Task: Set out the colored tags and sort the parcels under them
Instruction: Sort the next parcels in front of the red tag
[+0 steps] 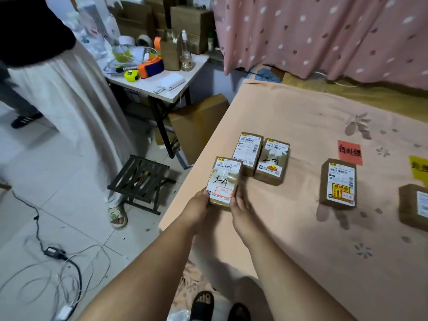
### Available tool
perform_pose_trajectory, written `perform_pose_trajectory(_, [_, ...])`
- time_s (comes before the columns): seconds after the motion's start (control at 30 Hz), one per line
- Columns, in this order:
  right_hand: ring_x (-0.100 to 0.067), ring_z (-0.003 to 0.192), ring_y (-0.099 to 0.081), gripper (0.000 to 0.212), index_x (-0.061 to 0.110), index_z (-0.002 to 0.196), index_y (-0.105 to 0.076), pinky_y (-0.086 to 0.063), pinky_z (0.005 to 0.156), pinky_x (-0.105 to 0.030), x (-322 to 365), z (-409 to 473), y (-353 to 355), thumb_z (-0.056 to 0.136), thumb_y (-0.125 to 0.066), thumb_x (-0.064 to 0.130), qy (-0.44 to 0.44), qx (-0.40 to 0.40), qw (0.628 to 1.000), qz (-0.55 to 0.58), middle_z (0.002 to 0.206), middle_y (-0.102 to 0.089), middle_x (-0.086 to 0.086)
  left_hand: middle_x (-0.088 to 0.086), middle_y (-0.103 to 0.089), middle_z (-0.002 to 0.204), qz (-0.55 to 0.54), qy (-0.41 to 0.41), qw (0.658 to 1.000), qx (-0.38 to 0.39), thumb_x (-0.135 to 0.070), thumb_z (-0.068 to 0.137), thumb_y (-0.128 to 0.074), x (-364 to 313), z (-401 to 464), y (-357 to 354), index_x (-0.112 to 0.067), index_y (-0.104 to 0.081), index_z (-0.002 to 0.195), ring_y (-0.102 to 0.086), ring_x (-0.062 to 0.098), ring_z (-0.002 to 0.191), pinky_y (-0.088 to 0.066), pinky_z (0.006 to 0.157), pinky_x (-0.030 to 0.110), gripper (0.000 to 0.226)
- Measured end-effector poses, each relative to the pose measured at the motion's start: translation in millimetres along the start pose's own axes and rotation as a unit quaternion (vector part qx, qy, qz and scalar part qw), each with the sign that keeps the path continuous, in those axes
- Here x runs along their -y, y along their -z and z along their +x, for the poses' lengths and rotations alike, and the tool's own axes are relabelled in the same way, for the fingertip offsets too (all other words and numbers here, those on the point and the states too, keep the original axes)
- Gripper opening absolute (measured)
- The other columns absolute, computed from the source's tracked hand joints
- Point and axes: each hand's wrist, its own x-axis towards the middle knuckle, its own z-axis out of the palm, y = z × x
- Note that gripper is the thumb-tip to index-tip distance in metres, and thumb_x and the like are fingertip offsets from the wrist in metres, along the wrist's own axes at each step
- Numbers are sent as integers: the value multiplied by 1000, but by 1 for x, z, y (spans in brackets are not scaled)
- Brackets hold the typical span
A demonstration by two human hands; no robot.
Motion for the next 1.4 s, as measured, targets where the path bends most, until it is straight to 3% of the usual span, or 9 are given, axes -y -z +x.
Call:
perform_pose_trajectory(0.1, [-7,142,-28,51,49,149,-18,-19,115,-25,37,-13,9,99,-27,55,6,-44,981,188,158,-26,13,-4,-69,112,-61,-20,998,3,-27,107,-25,-27,-20,-2,-24,-62,121,-61,12,103,-39,77,22,40])
perform_pose_trajectory(0.17, [-4,140,-29,47,75,132,-14,-19,120,-38,58,-14,18,88,-28,69,41,-52,971,231,157,-26,18,-9,-71,111,-75,-47,996,-1,-31,106,-28,-48,-29,1,-32,-63,119,-63,9,100,-37,87,28,38])
perform_pose_trajectory(0.23, [-3,144,-24,41,81,122,-19,-17,122,-42,81,-16,34,85,-31,68,101,-62,952,283,158,-25,18,-13,-72,113,-84,-89,992,7,-34,105,-31,-76,-42,2,-33,-61,126,-64,8,102,-34,96,32,37])
perform_pose_trajectory(0.53, [-2,140,-35,47,68,138,-22,-27,118,-38,204,-77,144,91,-29,65,311,-132,890,306,156,-30,15,8,-68,126,-146,-296,941,75,-26,105,-37,-215,-129,-12,-9,-59,130,-60,22,123,-40,109,39,38])
perform_pose_trajectory(0.83, [4,141,-31,37,76,124,-31,-21,122,-39,260,-153,193,89,-33,65,402,-145,852,302,152,-38,21,0,-66,129,-114,-434,891,75,-35,102,-42,-279,-217,-16,-17,-64,127,-58,15,126,-39,110,42,38])
perform_pose_trajectory(1.03, [26,121,-39,51,39,148,-30,-30,109,-8,249,-173,211,98,-25,47,400,-182,858,266,144,-46,20,-3,-62,135,-93,-459,877,108,-36,88,-61,-287,-236,-17,-11,-60,133,-53,16,131,-35,114,43,51])
perform_pose_trajectory(1.17, [9,136,-36,45,53,141,-33,-25,120,-36,242,-175,214,97,-27,57,405,-188,851,277,146,-44,23,-5,-67,127,-96,-451,879,125,-37,81,-65,-286,-237,-22,-17,-63,130,-55,14,128,-35,114,42,53])
perform_pose_trajectory(1.33, [-2,140,-35,82,44,146,-33,-21,121,-43,230,-173,220,76,-43,84,406,-159,853,286,147,-46,15,-5,-70,122,-102,-441,880,145,-29,85,-59,-286,-235,-34,-18,-59,134,-63,9,118,-53,93,23,50])
perform_pose_trajectory(1.4, [0,139,-36,79,47,145,-34,-21,121,-42,227,-172,223,75,-44,83,400,-170,853,290,146,-47,17,-6,-69,123,-100,-439,880,154,-24,92,-55,-286,-232,-40,-17,-57,136,-63,8,117,-53,95,22,45])
